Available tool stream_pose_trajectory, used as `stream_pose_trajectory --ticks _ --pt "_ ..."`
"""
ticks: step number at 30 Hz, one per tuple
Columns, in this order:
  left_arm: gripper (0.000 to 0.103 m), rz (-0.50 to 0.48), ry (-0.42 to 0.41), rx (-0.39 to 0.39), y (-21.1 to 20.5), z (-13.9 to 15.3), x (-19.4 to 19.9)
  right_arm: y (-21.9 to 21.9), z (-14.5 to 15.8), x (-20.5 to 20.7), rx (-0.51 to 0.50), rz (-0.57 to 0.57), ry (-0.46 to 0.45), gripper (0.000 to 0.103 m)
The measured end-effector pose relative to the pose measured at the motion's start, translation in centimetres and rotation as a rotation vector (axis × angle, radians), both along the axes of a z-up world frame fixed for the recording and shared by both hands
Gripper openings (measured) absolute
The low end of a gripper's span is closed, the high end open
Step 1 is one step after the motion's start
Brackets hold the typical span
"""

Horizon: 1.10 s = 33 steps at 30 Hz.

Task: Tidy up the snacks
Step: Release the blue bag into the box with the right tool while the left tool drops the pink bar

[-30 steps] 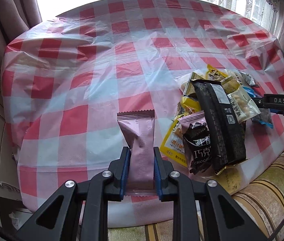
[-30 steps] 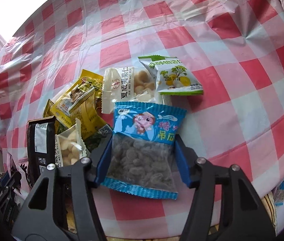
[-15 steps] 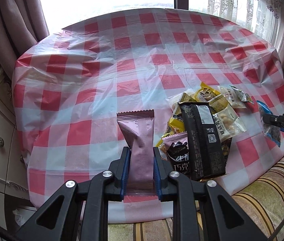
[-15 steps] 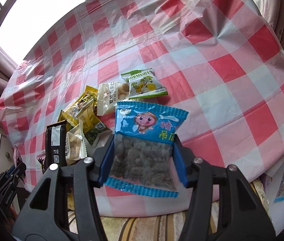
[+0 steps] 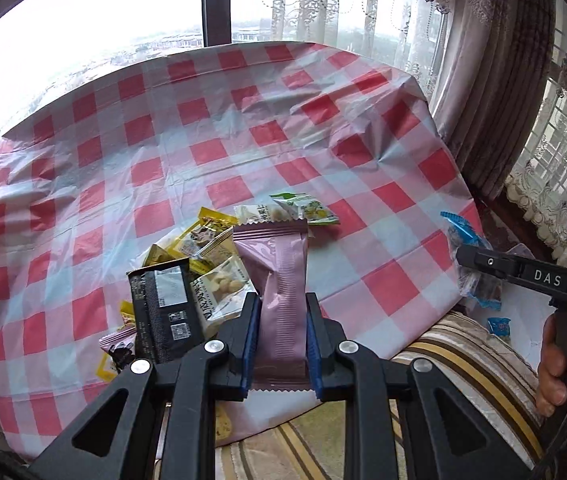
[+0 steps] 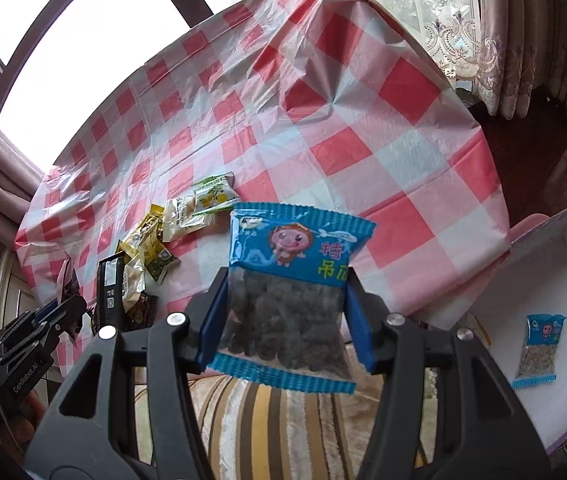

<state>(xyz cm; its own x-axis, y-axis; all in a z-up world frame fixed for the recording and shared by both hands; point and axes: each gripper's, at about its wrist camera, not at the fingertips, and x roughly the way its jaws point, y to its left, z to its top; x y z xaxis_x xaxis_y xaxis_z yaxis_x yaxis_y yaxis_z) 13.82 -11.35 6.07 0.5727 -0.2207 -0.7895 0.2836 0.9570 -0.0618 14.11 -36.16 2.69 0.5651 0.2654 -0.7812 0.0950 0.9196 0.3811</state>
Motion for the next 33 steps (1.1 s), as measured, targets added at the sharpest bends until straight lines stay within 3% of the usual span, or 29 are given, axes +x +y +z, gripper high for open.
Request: stream_pose_trajectory --ticks 7,14,21,27,33 --pt "0.022 -0.288 0.063 -0.071 -11.4 -0.7 -0.3 -9.5 -1.6 -3.4 -0.074 -0.169 0.059 0.057" --pt "0.022 -0.528 0.189 -0.097 -21.2 -3.5 -1.2 -17.3 -6.4 -7.3 -0.146 -0.311 0.207 0.058" --pt "0.023 -0.598 0.288 -0.09 -26.3 -6.0 -1.1 -19.2 -12.3 -9.7 -0.188 -0.292 0.302 0.06" --pt "0.029 -0.604 0.336 -0.085 -27.2 -6.9 -0.9 -18.3 -14.0 -9.9 -0.18 -0.221 0.229 0.067" --pt "0.036 -0.57 0.325 -0.098 -26.2 -6.5 -0.7 -15.5 -14.0 -9.9 -0.366 -0.1 0.155 0.067"
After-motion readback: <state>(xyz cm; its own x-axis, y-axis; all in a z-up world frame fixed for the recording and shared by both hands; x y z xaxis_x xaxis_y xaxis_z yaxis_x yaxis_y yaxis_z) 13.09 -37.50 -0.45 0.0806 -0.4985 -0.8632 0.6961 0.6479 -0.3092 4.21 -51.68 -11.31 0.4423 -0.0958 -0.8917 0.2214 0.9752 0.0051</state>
